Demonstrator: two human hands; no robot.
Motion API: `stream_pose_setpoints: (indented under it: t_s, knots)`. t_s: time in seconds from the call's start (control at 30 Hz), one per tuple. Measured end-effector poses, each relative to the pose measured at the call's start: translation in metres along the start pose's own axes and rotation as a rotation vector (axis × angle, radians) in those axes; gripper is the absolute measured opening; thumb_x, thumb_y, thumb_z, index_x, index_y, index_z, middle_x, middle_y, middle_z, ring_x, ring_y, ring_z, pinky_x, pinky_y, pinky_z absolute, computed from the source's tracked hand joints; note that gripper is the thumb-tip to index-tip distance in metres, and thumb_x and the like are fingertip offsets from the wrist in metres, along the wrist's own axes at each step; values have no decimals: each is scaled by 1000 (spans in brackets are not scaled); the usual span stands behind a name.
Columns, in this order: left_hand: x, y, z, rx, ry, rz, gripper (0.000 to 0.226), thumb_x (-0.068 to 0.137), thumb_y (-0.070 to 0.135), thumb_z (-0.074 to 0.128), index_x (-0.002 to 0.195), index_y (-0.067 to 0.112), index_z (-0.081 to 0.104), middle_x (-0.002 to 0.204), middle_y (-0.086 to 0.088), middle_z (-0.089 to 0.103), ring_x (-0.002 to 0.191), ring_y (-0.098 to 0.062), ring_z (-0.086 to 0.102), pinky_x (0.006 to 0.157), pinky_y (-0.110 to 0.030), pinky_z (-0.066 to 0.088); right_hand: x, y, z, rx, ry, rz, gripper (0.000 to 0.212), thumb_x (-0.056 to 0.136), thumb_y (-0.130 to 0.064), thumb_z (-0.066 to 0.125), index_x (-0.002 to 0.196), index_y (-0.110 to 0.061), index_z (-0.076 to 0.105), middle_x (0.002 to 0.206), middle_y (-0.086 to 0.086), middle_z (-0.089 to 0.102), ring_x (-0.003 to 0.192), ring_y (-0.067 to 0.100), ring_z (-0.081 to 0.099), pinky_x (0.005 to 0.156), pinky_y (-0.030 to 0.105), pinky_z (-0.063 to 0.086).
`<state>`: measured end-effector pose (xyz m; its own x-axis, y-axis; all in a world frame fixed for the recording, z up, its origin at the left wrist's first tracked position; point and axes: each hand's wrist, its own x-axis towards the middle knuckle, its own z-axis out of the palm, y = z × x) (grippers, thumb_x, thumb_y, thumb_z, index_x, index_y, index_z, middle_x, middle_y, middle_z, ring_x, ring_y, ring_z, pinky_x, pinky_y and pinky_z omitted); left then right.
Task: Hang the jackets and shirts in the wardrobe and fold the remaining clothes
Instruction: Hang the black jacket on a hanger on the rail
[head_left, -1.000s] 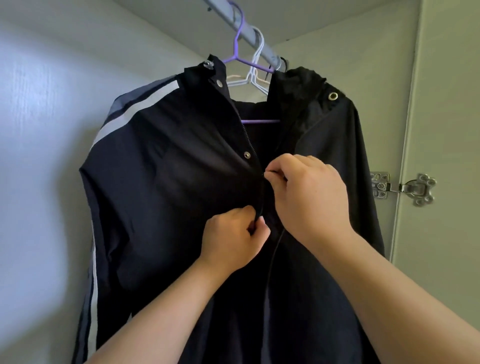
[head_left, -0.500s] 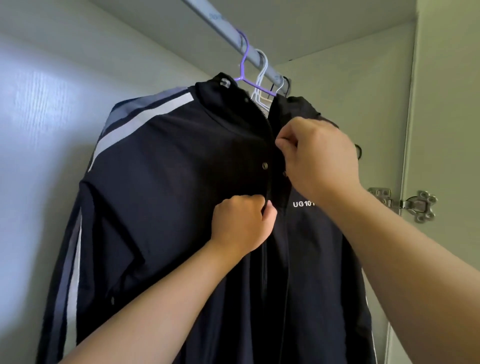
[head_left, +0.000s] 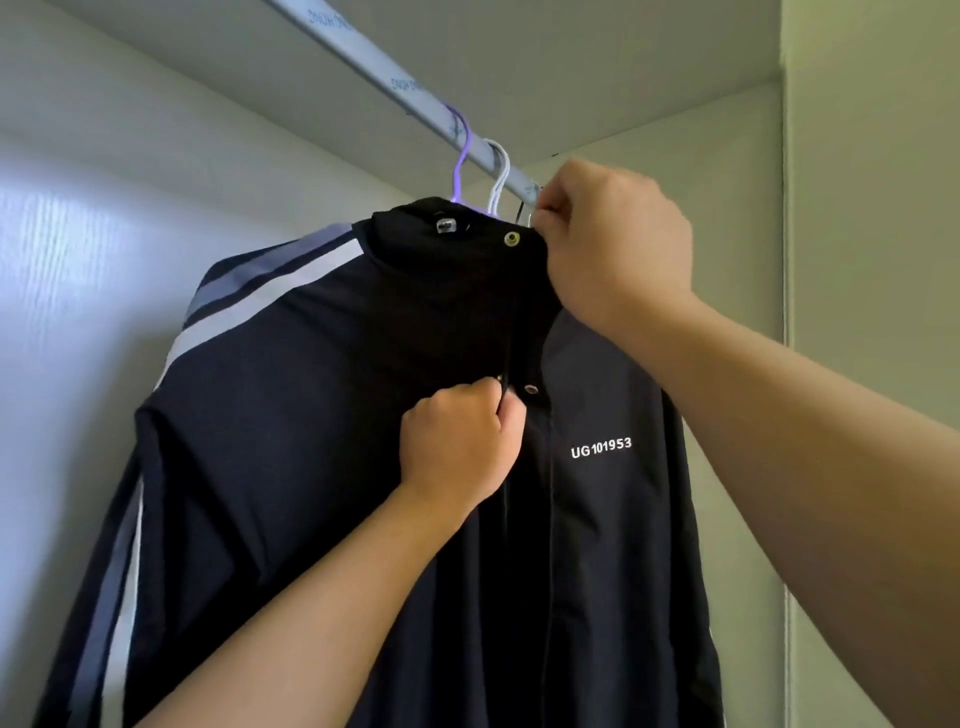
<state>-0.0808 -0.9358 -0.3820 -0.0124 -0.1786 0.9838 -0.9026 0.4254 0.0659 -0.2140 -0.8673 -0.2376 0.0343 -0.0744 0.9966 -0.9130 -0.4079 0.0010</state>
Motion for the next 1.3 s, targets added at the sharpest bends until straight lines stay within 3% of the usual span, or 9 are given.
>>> stream_pose_setpoints:
  t_s: [0.1,0.2,0.4,0.57,0.7,0.87,1.0,1.1,1.3]
  knots:
    - [-1,-12,0,-2,-38,1,49,97,33,53,55,28,27,45,14,32,37,-3,33,43,-20,27,-8,-1,4,-57,11,-102,8,95,-25,56,94,-22,64,84,-6,58,79,28,52,65,34,30]
    - [1,-22,-6,-39,-78,13,47,98,46,46,57,29,31,47,13,39,40,-5,43,45,-25,40,-13,1,9,23,3,-97,10,96,-27,57,96,-21,64,93,-4,65,85,27,57,67,37,43]
    - [34,-27,-35,-92,64,-3,51,94,63,41,65,21,45,53,9,46,56,-28,59,53,-34,43,-23,17,8,395,-40,163,23,101,-44,50,100,-27,66,87,-14,66,78,8,58,71,26,42]
    - [87,-28,-58,-180,196,130,18,95,36,56,104,20,57,103,6,57,75,-17,54,65,-37,47,-25,25,4,394,-236,127,29,98,-13,49,114,-33,63,82,-10,67,73,7,59,59,13,44]
    - [118,-34,-74,-83,38,247,38,95,31,57,133,29,55,141,12,46,75,-8,46,72,-31,42,-26,17,5,358,-325,19,33,98,-20,57,126,-38,58,84,-15,67,81,6,60,73,21,46]
    - [135,-47,-95,-122,-186,251,22,98,28,61,117,30,72,92,19,57,70,-9,50,73,-32,43,-27,11,6,311,-353,-107,35,99,-25,60,130,-41,54,89,-14,66,73,0,55,72,29,47]
    - [146,-50,-109,-409,-372,160,16,97,30,65,101,20,77,82,6,68,65,-10,67,67,-27,55,-23,6,7,319,-348,-167,34,99,-25,61,129,-39,56,93,-11,65,70,-2,51,74,33,50]
    - [152,-52,-115,-305,-415,193,10,84,35,82,85,36,72,66,11,65,54,-1,57,57,-13,43,-20,2,8,325,-331,-198,28,98,-25,62,124,-35,58,95,-8,65,70,-5,50,73,32,47]
    - [157,-46,-117,-134,-416,152,25,74,48,87,75,32,68,60,9,64,50,-2,54,54,-25,40,-12,-7,10,251,-330,-250,18,98,-31,62,115,-30,56,96,-8,63,81,16,55,71,39,52]
